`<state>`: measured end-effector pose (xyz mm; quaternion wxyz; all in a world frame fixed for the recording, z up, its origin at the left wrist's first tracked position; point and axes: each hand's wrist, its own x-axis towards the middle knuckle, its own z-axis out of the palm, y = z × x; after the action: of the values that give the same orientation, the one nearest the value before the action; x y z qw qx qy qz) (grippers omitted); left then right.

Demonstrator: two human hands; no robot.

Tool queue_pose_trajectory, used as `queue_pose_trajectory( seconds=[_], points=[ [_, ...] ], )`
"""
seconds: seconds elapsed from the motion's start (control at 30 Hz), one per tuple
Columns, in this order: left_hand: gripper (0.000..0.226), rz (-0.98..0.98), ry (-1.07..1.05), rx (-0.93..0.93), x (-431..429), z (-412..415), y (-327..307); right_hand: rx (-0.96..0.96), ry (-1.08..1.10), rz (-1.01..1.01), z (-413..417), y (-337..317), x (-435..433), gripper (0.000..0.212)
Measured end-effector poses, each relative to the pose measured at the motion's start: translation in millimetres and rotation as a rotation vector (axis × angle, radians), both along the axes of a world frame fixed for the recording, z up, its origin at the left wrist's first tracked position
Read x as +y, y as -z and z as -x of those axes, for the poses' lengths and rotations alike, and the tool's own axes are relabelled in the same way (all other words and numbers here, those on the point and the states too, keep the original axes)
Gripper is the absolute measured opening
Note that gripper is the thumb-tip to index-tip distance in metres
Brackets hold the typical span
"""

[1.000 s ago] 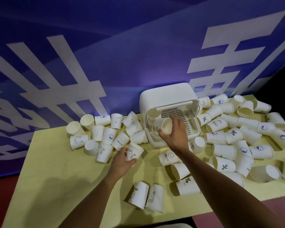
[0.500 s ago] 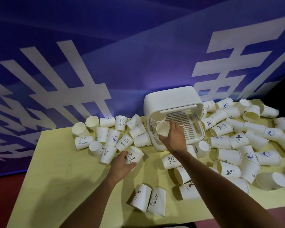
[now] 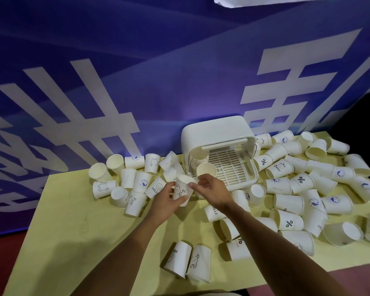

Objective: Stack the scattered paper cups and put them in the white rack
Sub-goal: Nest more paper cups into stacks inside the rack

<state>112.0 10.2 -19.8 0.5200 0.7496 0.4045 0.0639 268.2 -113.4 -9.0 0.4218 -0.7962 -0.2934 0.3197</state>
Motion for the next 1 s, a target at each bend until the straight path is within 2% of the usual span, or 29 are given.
queue_pose_trajectory(
  seconds=[0.07,0.23,0.4,0.47,0.87,1.0],
  points=[
    [0.052,-0.003,0.036,-0.022,-4.8,-7.5,-6.5,0.069,0.030,-0.039,1.0,-2.1,0.2,0.057],
    [0.048,0.024,0.047,-0.058,-8.0,-17.2,-13.2,0.027,0.083,-0.084,-1.7,-8.9,0.3,0.060],
    [0.057,0.084,0.040,-0.014,-6.6,-13.5,-3.7,-0.123,0.347,-0.258,-13.4,-23.1,-0.2,0.056],
    [0.055,0.087,0.031,0.017,-6.5,-8.8,1.5,-0.180,0.375,-0.282,-18.8,-27.4,-0.6,0.058],
    [0.052,0.099,0.086,0.162,-8.5,15.0,13.6,-0.349,0.223,-0.036,-24.7,3.5,6.4,0.071],
    [0.052,0.115,0.097,0.244,-13.6,29.1,21.2,-0.477,0.217,0.003,-19.3,8.1,5.0,0.061]
  ],
)
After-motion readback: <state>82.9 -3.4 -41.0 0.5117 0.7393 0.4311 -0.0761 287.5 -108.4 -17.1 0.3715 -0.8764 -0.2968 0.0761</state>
